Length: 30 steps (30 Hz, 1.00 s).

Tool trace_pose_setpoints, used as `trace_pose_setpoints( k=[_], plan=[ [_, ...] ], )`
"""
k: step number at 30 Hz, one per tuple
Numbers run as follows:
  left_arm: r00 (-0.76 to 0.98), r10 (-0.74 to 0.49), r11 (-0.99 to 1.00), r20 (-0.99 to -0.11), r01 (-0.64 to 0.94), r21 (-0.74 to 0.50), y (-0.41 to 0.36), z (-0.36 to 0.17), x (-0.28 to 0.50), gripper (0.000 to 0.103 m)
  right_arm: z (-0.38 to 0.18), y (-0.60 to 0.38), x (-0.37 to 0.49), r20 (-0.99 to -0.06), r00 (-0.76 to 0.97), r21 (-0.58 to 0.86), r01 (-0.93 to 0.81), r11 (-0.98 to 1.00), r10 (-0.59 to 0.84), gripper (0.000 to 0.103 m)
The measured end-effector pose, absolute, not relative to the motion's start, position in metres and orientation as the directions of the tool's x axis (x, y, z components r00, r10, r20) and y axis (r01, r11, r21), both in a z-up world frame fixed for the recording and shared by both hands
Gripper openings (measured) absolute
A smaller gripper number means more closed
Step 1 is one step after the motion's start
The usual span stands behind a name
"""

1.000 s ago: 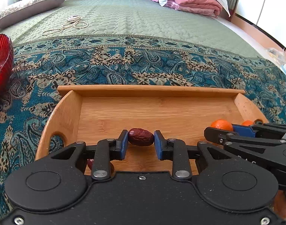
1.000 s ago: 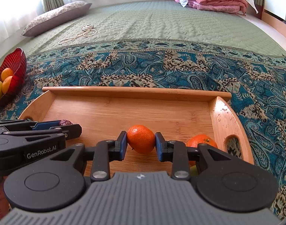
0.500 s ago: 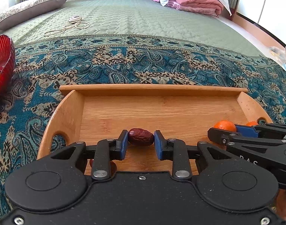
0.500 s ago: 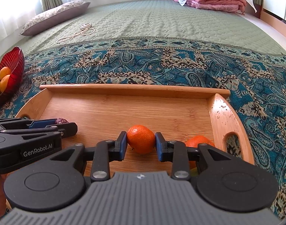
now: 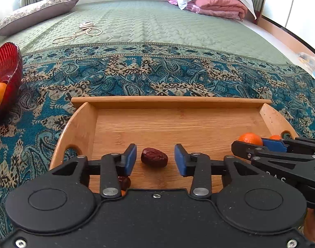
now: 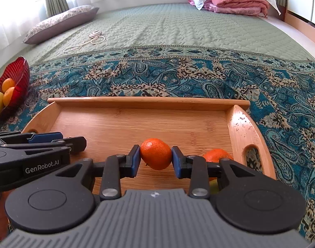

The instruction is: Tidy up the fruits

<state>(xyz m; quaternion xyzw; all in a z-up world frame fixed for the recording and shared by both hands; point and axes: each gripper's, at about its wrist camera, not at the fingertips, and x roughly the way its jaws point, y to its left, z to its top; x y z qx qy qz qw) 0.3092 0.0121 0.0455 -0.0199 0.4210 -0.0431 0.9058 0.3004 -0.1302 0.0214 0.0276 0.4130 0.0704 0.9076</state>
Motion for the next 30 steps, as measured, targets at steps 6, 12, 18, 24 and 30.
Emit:
trace_pose_setpoints(
  k=[6, 12, 18, 24, 30],
  plan=[
    [0.674, -0.072, 0.997, -0.735, 0.060, -0.043, 0.011, 0.055, 0.300, 0.064, 0.034, -0.132, 0.292, -0.710, 0.686, 0.117, -0.110, 0.987, 0.160, 0.063],
    [0.697, -0.053, 0.999, -0.715, 0.041, -0.034, 0.016, 0.065, 0.291, 0.079, 0.047, -0.132, 0.283, -0.678, 0.719, 0.105, -0.112, 0.988, 0.154, 0.073],
    [0.723, -0.045, 0.999, -0.689, 0.034, -0.030, 0.023, 0.076, 0.279, 0.089, 0.057, -0.135, 0.273, -0.648, 0.747, 0.096, -0.114, 0.989, 0.149, 0.084],
    [0.743, -0.035, 0.999, -0.669, 0.029, -0.020, 0.028, 0.084, 0.264, 0.097, 0.064, -0.134, 0.258, -0.619, 0.773, 0.063, -0.125, 0.990, 0.137, 0.090],
    [0.751, -0.055, 0.998, -0.658, 0.022, -0.058, 0.034, 0.088, 0.247, 0.100, 0.069, -0.133, 0.241, -0.593, 0.792, 0.047, -0.146, 0.988, 0.145, 0.092]
  ],
)
